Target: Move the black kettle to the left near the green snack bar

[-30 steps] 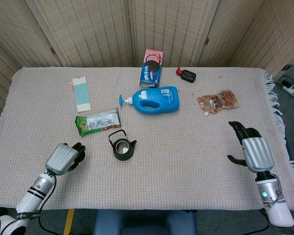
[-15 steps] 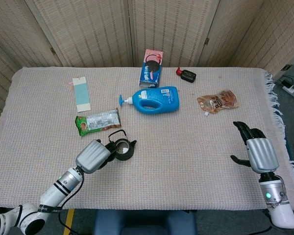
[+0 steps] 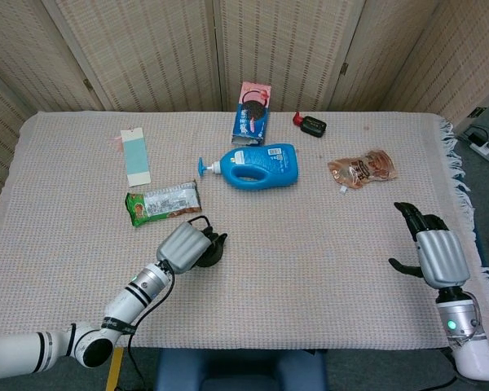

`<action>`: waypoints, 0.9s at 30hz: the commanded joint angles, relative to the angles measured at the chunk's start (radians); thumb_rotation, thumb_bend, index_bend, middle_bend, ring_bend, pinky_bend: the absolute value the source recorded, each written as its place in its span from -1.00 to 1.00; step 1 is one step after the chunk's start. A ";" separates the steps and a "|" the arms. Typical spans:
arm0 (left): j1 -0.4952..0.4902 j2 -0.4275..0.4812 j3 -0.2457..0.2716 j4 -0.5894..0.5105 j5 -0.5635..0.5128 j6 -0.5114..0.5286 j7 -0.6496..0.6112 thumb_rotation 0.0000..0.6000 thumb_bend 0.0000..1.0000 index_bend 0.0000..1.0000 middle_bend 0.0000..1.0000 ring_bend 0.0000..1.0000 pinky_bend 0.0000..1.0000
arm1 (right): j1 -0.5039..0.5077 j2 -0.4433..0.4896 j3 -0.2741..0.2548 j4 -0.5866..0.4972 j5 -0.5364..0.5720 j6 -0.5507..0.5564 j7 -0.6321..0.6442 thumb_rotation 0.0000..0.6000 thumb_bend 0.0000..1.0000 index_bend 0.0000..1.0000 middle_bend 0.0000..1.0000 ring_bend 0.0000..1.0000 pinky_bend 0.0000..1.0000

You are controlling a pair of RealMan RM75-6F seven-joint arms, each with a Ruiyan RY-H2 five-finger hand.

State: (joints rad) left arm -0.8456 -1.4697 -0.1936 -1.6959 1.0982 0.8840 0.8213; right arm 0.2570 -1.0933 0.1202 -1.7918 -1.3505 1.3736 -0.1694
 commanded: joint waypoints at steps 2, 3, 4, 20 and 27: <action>-0.051 -0.038 -0.009 0.027 -0.087 -0.003 0.048 1.00 -0.37 -0.14 -0.18 0.57 0.27 | -0.004 0.002 0.002 0.007 0.004 -0.002 0.010 1.00 -0.82 -0.78 -0.65 -0.42 -0.54; -0.059 -0.043 -0.009 0.029 -0.103 0.000 0.057 1.00 -0.37 -0.15 -0.18 0.57 0.27 | -0.006 0.002 0.002 0.009 0.004 -0.002 0.013 1.00 -0.82 -0.78 -0.65 -0.42 -0.54; -0.066 -0.046 -0.008 0.030 -0.118 0.004 0.067 1.00 -0.37 -0.16 -0.18 0.57 0.27 | -0.007 0.003 0.002 0.010 0.004 -0.002 0.016 1.00 -0.82 -0.78 -0.65 -0.42 -0.54; -0.129 -0.041 0.050 0.009 -0.240 0.064 0.123 1.00 -0.37 -0.30 -0.23 0.53 0.27 | -0.016 -0.004 0.004 0.044 0.008 -0.021 0.058 1.00 -0.82 -0.78 -0.65 -0.43 -0.54; -0.147 -0.046 0.066 0.021 -0.266 0.077 0.119 1.00 -0.42 -0.44 -0.29 0.52 0.26 | -0.018 -0.005 0.006 0.048 0.014 -0.027 0.062 1.00 -0.82 -0.78 -0.64 -0.42 -0.54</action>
State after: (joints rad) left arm -0.9908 -1.5151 -0.1291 -1.6759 0.8345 0.9593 0.9401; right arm 0.2393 -1.0986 0.1265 -1.7438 -1.3366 1.3465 -0.1075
